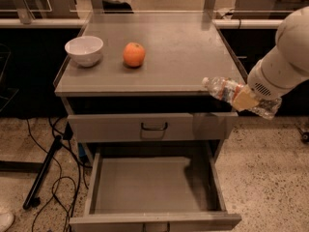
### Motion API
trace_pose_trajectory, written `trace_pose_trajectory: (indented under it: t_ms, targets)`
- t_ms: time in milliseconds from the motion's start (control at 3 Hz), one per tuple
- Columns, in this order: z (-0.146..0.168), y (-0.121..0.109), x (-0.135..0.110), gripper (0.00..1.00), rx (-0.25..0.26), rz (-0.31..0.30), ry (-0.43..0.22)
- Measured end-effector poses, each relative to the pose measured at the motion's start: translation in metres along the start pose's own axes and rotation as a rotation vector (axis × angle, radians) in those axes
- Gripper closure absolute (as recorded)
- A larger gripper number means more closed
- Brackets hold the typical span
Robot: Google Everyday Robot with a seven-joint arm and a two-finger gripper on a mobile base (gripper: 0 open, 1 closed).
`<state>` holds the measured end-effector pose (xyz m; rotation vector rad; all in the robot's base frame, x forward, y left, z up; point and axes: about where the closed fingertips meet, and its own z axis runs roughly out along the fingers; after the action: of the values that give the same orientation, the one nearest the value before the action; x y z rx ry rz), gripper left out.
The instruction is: Pick water bottle from middle drawer and place on counter
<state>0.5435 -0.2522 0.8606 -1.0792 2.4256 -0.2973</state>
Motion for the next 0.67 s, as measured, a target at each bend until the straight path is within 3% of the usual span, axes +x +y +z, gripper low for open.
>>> trace_pose_trajectory:
  t_ms: [333, 667]
  targets:
    - [-0.0172, -0.0269, -0.0300, 1.00, 0.065, 0.002, -0.036]
    - [-0.0205, -0.0298, -0.0340, 1.00, 0.073, 0.001, -0.044]
